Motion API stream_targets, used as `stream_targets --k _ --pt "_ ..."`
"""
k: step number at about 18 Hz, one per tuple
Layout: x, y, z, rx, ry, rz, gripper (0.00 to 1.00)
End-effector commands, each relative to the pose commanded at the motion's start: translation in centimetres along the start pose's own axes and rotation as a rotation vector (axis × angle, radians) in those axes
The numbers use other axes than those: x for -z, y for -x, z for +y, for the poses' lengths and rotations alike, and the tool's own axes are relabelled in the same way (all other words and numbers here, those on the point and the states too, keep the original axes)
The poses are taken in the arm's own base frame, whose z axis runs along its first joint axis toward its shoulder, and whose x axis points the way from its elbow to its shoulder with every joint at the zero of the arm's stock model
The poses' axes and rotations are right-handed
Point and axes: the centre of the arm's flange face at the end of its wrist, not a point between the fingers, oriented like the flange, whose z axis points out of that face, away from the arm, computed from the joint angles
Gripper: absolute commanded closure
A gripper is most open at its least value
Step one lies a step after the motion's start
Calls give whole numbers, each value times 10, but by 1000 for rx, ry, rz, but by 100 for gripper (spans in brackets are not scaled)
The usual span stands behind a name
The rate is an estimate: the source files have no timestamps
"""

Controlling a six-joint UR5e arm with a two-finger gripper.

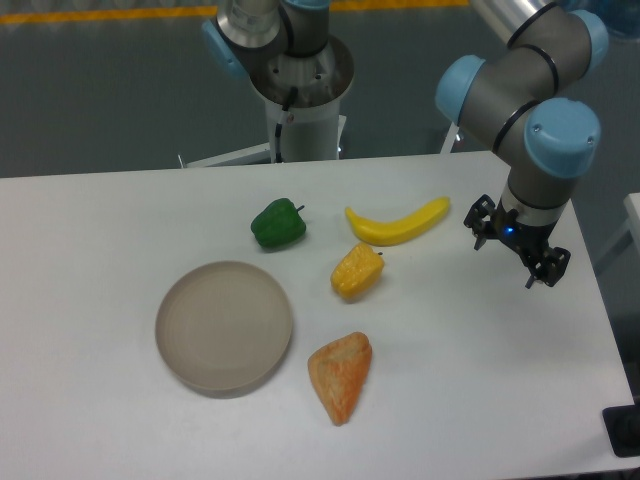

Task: Pick up the yellow pepper from the table
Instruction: 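Move the open gripper over the small yellow pepper and lower it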

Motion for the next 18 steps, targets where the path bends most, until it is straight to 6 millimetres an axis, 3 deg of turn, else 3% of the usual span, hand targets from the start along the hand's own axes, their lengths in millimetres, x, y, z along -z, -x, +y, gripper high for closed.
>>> stream_targets --k 6,12,18 --pt "-1 -1 1 1 1 5 0" --pt "-16 -9 0 3 1 6 0" --pt "-3 -61 -3 -7 -9 24 0"
